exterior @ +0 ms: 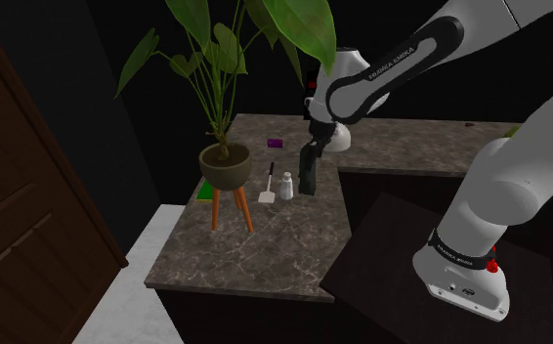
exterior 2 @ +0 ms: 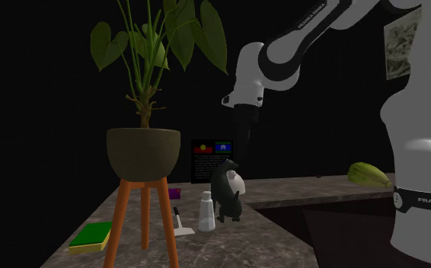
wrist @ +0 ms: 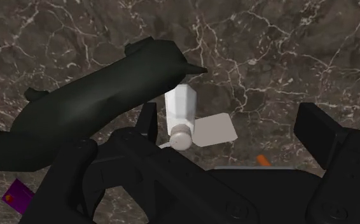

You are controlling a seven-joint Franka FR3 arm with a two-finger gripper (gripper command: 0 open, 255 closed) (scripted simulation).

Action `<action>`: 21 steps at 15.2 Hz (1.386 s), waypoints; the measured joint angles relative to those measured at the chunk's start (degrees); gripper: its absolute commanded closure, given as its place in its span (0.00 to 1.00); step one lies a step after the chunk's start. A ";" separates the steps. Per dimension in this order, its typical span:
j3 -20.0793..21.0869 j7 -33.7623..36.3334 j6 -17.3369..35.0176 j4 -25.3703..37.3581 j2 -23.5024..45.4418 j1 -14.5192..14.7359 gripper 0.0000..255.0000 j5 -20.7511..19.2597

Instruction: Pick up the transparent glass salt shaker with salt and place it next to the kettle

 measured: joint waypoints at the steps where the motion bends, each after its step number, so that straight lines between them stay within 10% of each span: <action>1: -0.03 -0.18 2.71 0.00 2.21 -0.12 0.00 -0.11; 9: -0.41 -0.74 20.09 6.81 22.26 -1.13 0.00 -2.03; 21: -0.81 0.13 27.58 10.31 32.14 -0.50 0.00 -3.32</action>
